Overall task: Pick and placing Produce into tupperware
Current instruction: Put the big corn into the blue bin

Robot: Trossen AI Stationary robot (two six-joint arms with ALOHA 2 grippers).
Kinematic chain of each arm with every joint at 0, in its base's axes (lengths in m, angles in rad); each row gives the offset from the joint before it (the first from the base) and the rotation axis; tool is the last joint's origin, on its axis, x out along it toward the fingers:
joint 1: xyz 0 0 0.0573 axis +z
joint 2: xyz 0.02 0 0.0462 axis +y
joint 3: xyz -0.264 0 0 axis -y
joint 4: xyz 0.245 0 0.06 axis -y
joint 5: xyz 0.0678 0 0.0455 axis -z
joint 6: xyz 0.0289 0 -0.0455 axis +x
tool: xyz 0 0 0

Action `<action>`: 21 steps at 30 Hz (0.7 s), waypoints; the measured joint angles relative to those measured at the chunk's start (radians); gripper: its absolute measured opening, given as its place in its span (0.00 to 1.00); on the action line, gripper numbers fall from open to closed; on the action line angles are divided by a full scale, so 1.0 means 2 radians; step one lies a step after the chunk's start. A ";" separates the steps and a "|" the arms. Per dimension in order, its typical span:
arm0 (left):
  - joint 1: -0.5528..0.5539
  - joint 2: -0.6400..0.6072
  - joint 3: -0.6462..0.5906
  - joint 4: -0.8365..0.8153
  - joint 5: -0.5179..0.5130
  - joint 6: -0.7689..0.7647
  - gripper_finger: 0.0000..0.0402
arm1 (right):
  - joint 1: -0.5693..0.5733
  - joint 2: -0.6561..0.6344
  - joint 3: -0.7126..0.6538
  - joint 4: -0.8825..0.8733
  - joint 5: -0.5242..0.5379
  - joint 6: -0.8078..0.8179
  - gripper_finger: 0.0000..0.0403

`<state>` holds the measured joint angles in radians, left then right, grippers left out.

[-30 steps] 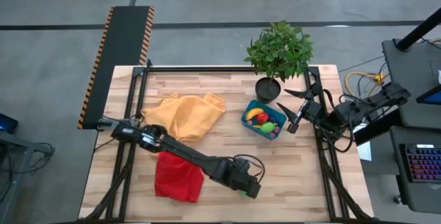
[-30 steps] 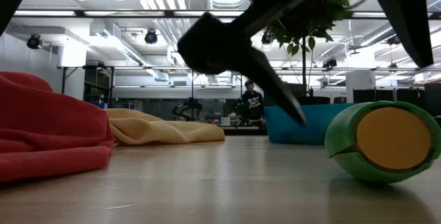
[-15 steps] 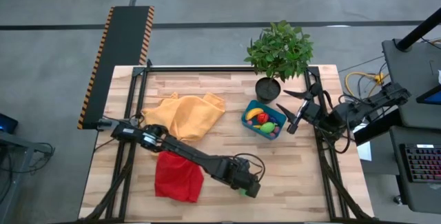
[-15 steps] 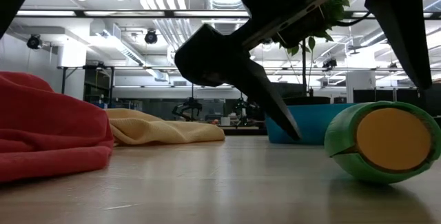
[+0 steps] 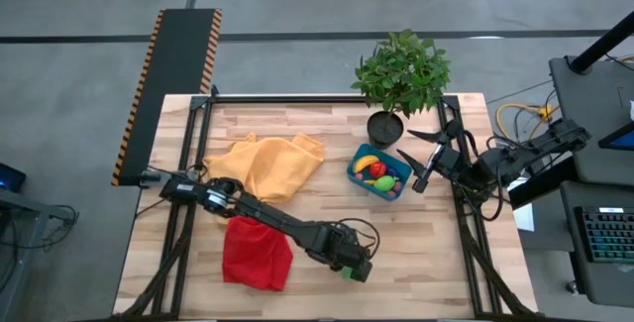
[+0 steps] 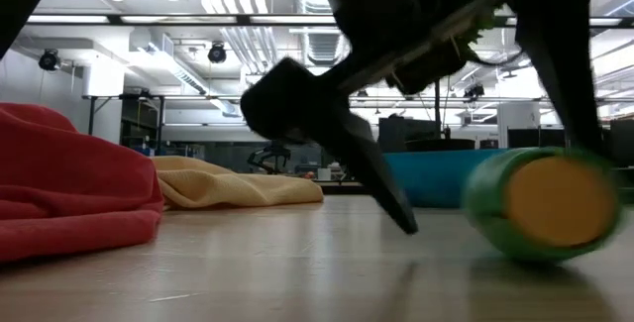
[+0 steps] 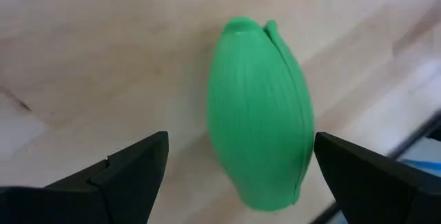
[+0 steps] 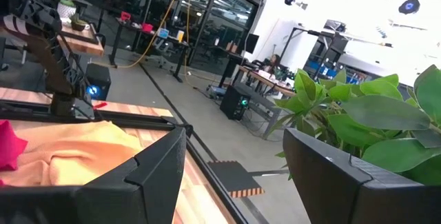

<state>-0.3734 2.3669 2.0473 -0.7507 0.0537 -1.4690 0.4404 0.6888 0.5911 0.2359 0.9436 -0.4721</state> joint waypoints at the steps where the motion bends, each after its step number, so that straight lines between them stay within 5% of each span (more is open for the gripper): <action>1: 0.001 0.000 -0.002 0.000 0.001 0.000 0.87 | 0.000 0.000 0.000 0.000 0.000 0.000 0.59; 15: 0.016 -0.001 -0.033 0.040 0.037 0.006 0.86 | 0.000 0.000 0.000 0.000 0.000 0.000 0.59; 21: 0.016 -0.001 -0.034 0.034 0.038 0.019 0.72 | 0.000 0.000 0.000 0.000 0.000 -0.002 0.59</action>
<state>-0.3416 2.3642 1.9787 -0.6825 0.1293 -1.4306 0.4404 0.6888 0.5907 0.2361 0.9436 -0.4751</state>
